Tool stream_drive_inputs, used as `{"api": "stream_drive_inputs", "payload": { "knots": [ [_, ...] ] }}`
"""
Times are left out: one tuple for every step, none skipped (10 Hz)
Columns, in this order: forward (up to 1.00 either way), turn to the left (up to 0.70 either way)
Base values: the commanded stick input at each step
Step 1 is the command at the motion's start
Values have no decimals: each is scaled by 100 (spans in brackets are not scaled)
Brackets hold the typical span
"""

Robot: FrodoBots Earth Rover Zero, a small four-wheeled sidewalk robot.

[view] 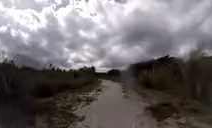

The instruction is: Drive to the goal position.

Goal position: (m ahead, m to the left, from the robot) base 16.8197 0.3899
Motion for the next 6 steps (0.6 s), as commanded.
{"api": "stream_drive_inputs", "payload": {
  "knots": [
    [69,1],
    [69,1],
    [69,1],
    [69,1],
    [69,1],
    [69,1]
  ]
}}
